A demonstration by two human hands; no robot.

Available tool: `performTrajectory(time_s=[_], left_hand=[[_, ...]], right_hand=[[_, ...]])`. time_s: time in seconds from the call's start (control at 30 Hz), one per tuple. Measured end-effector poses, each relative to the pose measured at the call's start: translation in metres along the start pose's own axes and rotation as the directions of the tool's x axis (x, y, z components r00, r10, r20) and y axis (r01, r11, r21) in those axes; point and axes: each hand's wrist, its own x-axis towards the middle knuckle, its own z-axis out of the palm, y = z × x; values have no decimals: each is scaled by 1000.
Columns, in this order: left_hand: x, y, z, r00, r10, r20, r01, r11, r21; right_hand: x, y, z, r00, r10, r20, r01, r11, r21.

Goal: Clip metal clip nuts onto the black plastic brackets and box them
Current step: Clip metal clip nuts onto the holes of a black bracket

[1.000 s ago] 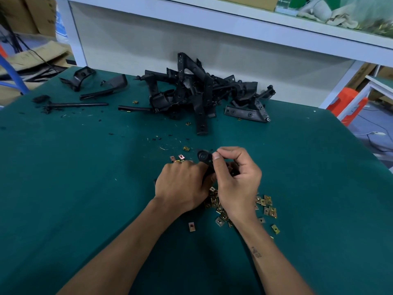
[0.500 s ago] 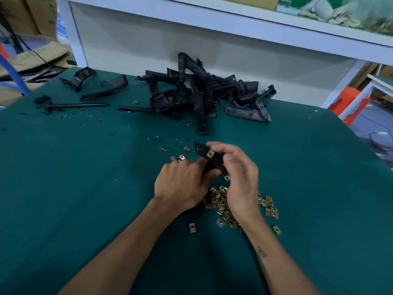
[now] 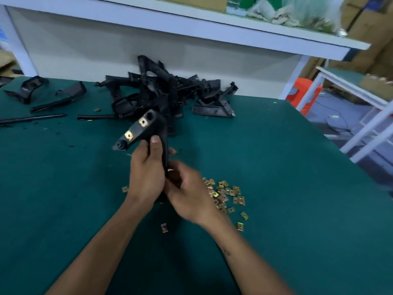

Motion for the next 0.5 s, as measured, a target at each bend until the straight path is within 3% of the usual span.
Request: performTrajectory(time_s=[0.13, 0.2, 0.27, 0.33, 0.43, 0.5], left_hand=[[-20, 4, 26, 967, -67, 245, 88, 993, -73], [-42, 8, 45, 888, -80, 454, 132, 987, -86], [-71, 16, 68, 757, 27, 653, 6, 999, -48], [-111, 28, 99, 557, 91, 825, -89, 995, -50], [-194, 37, 151, 250, 57, 967, -127, 992, -26], [-259, 38, 180, 123, 41, 992, -233, 972, -12]], right_hand=[[-28, -3, -23, 981, 41, -192, -43, 999, -2], [-55, -2, -46, 939, 94, -332, -75, 995, 70], [-91, 0, -73, 847, 153, -509, -99, 986, 131], [-136, 5, -101, 674, 191, -714, -91, 980, 177], [-220, 13, -137, 244, 287, -926, -19, 956, 291], [-283, 14, -155, -13, 366, -931, 54, 930, 365]])
